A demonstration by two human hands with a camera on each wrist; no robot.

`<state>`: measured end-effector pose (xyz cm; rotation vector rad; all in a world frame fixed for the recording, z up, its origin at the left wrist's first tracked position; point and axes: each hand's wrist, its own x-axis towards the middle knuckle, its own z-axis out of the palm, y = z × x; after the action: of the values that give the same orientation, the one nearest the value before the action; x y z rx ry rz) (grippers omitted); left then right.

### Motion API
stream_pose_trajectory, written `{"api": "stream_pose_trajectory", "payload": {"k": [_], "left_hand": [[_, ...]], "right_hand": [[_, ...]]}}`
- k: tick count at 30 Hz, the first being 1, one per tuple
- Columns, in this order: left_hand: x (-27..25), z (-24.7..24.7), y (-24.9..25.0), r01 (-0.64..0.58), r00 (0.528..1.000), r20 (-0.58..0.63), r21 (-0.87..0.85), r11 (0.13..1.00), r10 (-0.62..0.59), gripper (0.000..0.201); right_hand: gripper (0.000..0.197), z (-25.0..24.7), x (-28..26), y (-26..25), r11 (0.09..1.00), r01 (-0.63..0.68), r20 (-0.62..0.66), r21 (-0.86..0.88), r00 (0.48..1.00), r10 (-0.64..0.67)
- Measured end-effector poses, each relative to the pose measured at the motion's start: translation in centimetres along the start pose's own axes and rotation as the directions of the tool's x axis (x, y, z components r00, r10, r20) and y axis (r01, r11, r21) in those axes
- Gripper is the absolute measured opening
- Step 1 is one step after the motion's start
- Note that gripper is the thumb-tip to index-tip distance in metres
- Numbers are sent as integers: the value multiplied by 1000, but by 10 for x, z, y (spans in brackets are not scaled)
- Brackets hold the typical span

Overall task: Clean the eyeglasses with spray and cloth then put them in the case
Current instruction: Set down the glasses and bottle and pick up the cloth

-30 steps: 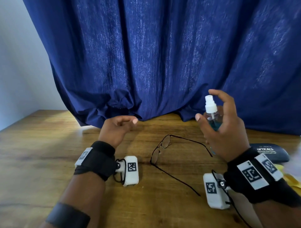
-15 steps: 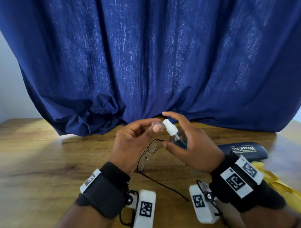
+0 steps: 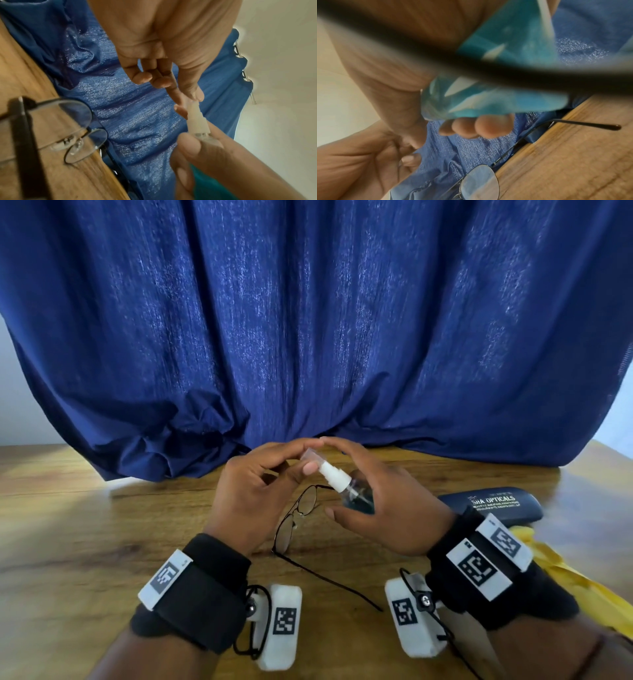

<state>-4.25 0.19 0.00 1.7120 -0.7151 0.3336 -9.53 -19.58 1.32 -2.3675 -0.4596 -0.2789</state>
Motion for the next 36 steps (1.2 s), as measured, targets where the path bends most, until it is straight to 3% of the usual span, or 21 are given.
{"api": "stream_pose_trajectory", "payload": {"k": [2, 6, 10, 14, 17, 19, 21, 24, 27, 31, 34, 36], "left_hand": [[-1, 3, 0, -6, 999, 40, 42, 999, 4, 31], [-4, 10, 1, 41, 997, 62, -45, 998, -38, 35], [-4, 13, 1, 2, 998, 64, -40, 999, 0, 30], [-4, 18, 5, -35, 996, 78, -53, 998, 39, 25], [-6, 20, 9, -42, 996, 75, -100, 994, 50, 28], [-7, 21, 12, -9, 999, 46, -155, 988, 17, 33], [-6, 23, 14, 19, 999, 42, -223, 975, -10, 41], [-6, 24, 11, 21, 999, 42, -208, 978, -13, 41], [-10, 26, 7, 51, 995, 94, -199, 979, -33, 31], [-12, 28, 5, 71, 989, 144, -171, 983, -47, 26], [-13, 29, 4, 77, 989, 142, -179, 981, -52, 27], [-14, 29, 3, 86, 987, 151, -179, 980, -58, 27]], "right_hand": [[85, -1, 0, 0, 1000, 4, -4, -6, 1000, -4], [94, -2, -2, 0, 999, -7, -7, -35, 1000, 7], [102, -1, -2, -1, 999, -34, -6, -36, 999, 34], [99, -10, -7, -2, 968, -116, 133, 224, 987, 88], [80, -5, -6, -4, 914, -129, 145, 384, 986, 78], [60, 2, -5, -6, 939, -74, 53, 337, 997, 60], [46, -3, -10, -8, 946, -95, -61, 310, 991, 120], [30, -32, -28, -6, 892, -152, -198, 426, 946, 256], [27, -77, -63, 16, 857, -197, -351, 477, 851, 391], [34, -131, -109, 67, 910, -346, -559, 229, 718, 414], [41, -154, -130, 97, 828, -551, -638, 99, 604, 478], [49, -158, -139, 111, 735, -678, -638, -3, 567, 521]]}}
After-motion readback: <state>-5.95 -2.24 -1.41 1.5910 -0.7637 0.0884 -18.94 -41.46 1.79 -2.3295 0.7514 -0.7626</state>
